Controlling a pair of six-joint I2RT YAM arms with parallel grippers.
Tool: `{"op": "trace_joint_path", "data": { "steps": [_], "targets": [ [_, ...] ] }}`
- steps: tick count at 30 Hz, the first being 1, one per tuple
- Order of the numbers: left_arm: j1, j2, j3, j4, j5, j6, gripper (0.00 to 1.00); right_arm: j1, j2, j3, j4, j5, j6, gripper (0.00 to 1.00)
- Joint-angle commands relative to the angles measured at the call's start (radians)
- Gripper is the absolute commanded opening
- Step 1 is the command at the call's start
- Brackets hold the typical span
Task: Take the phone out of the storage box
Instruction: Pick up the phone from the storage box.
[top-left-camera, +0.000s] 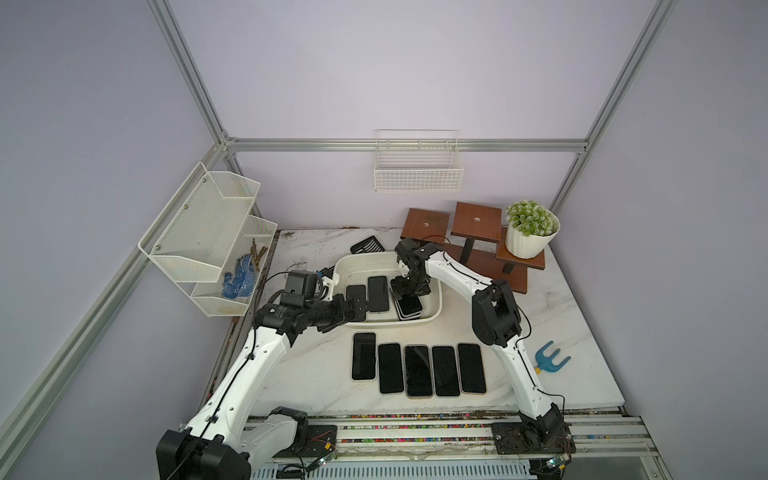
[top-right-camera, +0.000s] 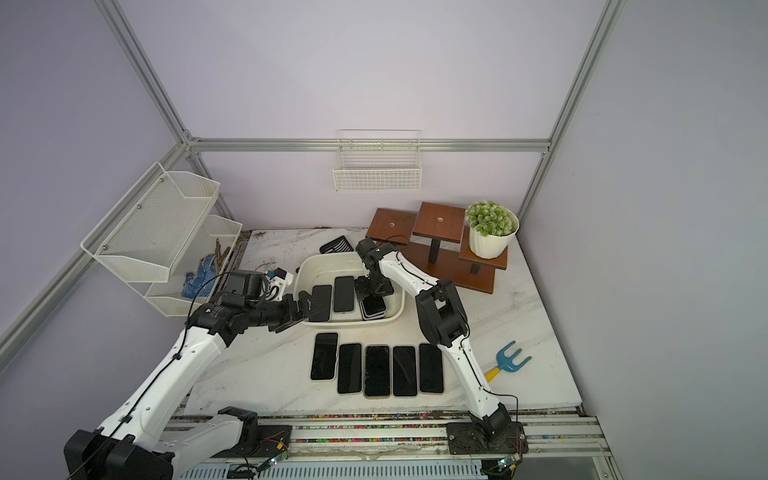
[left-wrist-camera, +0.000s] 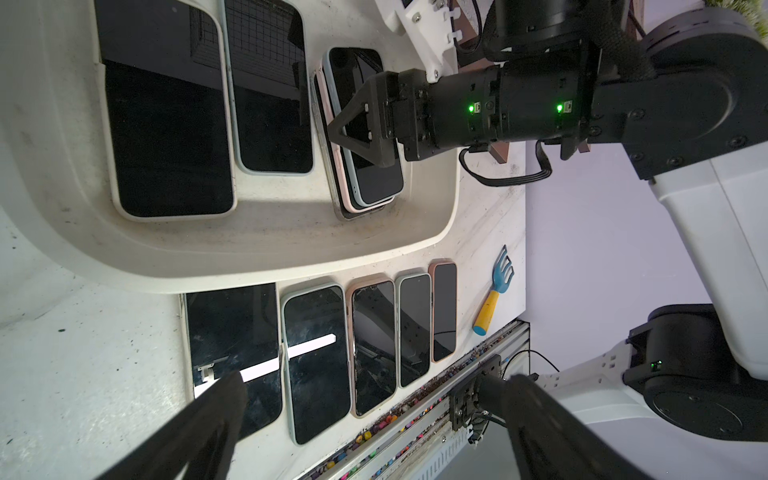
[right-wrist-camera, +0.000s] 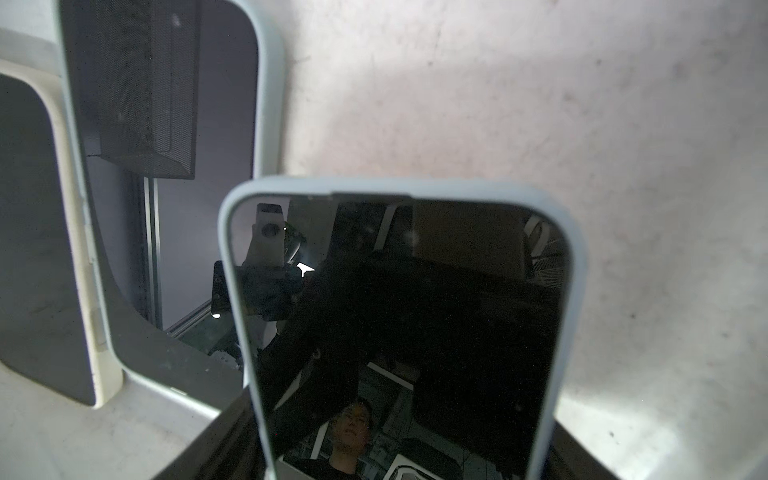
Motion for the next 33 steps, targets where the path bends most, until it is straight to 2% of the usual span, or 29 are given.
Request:
{"op": "trace_joint_path", "data": {
  "steps": [1,10,18,24,28,33],
  "targets": [
    [0.007,-0.01,-0.005,0.037,0.021,0.001,1.0,0.011,-0.083,-0.007,-0.017,0.058,-0.011,0.72],
    [0.008,-0.004,-0.01,0.061,0.03,-0.01,1.0,0.01,-0.158,0.0,-0.023,0.113,-0.024,0.74],
    [0.008,-0.004,-0.009,0.071,0.032,-0.014,1.0,0.007,-0.19,0.069,-0.066,0.091,-0.022,0.74],
    [0.006,0.014,-0.004,0.117,0.059,-0.035,1.0,-0.005,-0.298,0.074,-0.138,0.125,-0.003,0.74],
    [-0.013,0.049,0.003,0.168,0.071,-0.045,1.0,-0.029,-0.437,-0.075,-0.148,0.143,-0.006,0.74],
    [-0.066,0.121,0.039,0.218,0.073,-0.045,1.0,-0.093,-0.681,-0.378,-0.104,0.144,0.016,0.74]
  ]
}}
